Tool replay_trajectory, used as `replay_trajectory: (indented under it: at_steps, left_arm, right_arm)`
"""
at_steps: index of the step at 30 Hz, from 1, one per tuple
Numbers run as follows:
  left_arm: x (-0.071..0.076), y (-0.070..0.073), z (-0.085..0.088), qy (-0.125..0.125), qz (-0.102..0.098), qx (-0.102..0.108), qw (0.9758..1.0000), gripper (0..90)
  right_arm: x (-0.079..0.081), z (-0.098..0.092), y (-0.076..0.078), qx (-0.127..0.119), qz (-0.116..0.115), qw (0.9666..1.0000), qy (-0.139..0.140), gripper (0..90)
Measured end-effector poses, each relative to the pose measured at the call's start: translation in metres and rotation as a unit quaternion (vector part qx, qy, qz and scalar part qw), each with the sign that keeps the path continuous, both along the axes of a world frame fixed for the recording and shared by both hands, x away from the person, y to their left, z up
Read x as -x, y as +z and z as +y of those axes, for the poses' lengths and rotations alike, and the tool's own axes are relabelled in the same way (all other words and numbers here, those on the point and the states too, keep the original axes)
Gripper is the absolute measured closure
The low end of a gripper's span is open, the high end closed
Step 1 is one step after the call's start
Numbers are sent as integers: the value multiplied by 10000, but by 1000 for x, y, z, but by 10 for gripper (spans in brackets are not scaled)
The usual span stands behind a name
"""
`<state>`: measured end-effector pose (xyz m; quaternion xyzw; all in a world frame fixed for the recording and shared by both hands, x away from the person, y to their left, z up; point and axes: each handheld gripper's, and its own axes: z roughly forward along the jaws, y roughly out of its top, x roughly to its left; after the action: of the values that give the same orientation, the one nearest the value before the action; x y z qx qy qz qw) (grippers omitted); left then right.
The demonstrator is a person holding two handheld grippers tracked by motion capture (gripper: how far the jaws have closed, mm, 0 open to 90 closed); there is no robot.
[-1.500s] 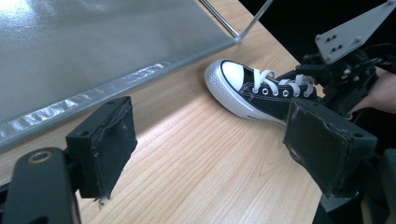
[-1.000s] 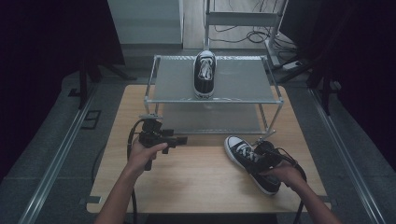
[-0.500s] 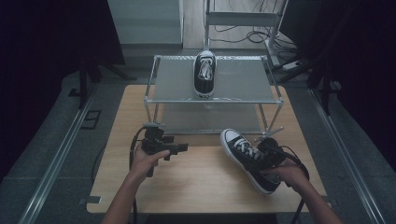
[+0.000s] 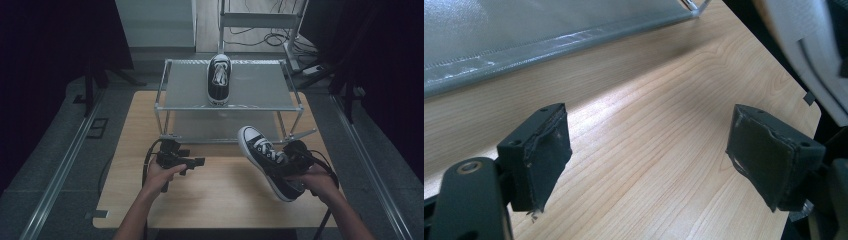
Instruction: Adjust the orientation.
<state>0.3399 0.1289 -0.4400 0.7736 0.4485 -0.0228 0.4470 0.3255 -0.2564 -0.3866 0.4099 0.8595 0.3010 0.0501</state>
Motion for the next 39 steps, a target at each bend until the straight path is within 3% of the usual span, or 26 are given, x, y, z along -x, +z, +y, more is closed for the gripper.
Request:
replay_trajectory:
  at_steps: [16,23,39]
  left_arm:
    - [0,-2,2,68,11,-26,10000,180]
    - [1,-4,2,68,-11,-66,10000,180]
    - [2,-11,-2,50,35,2,10000,181]
  right_arm:
    - [1,6,51,-104,-270,9996,74,211]
    - [-3,7,73,-277,-371,9989,20,211]
    - [-33,14,113,-579,-485,9965,-369,212]
